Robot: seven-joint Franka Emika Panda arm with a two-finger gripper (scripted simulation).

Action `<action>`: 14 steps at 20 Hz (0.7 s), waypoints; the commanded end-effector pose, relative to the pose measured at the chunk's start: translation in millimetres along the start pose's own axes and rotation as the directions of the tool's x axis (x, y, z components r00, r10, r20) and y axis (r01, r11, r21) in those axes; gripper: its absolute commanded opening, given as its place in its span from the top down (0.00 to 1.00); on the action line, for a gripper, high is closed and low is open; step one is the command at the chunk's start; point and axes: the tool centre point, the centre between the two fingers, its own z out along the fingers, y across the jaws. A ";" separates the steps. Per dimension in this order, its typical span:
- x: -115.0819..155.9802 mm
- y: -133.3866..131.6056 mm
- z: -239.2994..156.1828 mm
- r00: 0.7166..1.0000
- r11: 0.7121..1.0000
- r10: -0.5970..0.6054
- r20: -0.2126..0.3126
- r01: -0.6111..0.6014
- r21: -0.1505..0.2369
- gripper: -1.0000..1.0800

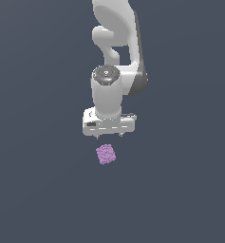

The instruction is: Pick up the object and move it to a goal position.

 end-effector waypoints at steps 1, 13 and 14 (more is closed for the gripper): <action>4.8 3.3 9.4 0.999 0.999 -0.039 0.003 0.039 -0.002 0.04; 25.8 18.9 56.9 0.973 0.973 -0.231 0.017 0.231 -0.004 0.04; 26.5 19.5 58.9 0.971 0.971 -0.238 0.017 0.238 -0.004 0.04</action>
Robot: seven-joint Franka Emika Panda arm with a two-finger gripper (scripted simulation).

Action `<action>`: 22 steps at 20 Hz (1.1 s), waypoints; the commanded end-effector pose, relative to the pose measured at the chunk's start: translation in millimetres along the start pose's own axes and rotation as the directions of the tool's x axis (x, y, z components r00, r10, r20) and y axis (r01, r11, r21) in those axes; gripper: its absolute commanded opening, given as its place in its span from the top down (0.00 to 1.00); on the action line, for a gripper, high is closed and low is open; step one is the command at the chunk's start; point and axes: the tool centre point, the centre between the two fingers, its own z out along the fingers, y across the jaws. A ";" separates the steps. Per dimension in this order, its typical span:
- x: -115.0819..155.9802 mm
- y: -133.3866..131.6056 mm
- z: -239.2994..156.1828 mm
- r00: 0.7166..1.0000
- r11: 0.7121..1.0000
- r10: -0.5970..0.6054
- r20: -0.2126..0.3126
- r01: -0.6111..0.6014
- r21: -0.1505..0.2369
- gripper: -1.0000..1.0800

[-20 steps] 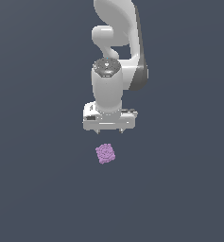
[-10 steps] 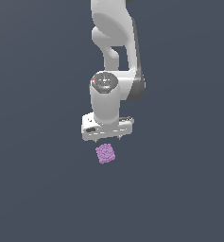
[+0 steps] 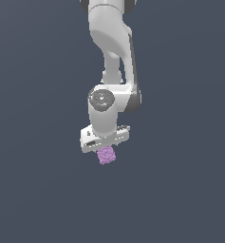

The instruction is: Pick up the object and move it to a goal position.

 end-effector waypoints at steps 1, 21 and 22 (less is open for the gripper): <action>2.0 2.0 5.0 1.000 1.000 -0.022 0.000 0.022 0.000 0.04; 1.8 2.8 57.5 0.999 0.999 -0.033 0.001 0.033 0.000 0.04; 2.1 2.9 58.2 0.999 0.999 -0.033 0.001 0.033 0.000 0.04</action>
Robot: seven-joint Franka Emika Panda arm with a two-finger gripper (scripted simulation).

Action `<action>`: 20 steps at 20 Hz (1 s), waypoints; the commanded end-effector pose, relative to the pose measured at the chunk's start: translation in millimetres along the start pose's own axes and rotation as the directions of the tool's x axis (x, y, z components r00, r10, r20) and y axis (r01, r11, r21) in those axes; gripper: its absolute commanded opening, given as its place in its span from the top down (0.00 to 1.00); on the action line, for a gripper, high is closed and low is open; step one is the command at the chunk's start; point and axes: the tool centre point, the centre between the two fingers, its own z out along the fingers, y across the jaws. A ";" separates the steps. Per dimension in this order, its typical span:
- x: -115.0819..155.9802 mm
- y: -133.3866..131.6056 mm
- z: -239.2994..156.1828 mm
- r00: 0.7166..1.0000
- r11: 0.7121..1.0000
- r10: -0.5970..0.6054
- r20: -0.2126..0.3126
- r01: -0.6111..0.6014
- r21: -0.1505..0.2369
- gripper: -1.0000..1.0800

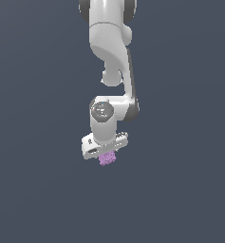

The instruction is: Pick up the object and move it to a goal position.

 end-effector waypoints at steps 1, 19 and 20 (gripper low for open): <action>-5.9 -1.2 15.8 1.000 1.000 0.001 0.018 -0.001 0.007 0.04; 0.7 8.8 -12.7 1.000 1.000 0.001 -0.003 -0.001 -0.002 1.00; 0.3 11.1 -17.2 1.000 1.000 0.001 -0.002 -0.001 -0.002 1.00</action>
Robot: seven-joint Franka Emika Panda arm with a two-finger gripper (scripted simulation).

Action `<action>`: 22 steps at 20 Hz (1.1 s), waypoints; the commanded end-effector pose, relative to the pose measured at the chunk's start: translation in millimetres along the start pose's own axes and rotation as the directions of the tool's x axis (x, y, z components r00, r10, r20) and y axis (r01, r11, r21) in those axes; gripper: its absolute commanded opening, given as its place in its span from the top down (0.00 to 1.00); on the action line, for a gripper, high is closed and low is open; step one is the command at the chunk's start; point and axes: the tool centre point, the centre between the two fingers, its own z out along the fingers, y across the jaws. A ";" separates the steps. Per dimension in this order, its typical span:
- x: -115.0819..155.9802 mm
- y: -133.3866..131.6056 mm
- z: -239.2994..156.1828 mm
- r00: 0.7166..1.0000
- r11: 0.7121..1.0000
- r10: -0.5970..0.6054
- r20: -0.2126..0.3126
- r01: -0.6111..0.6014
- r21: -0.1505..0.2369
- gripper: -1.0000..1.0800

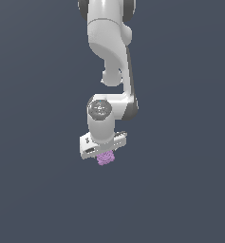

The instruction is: Pick up the object and move it to a goal position.

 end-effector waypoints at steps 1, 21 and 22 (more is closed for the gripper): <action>-0.7 6.1 -12.1 1.000 1.000 0.001 -0.001 -0.001 0.000 1.00; -8.5 86.3 -167.8 1.000 1.000 0.000 0.017 0.000 0.008 1.00; -8.4 88.7 -172.0 1.000 1.000 0.000 0.018 0.000 0.008 1.00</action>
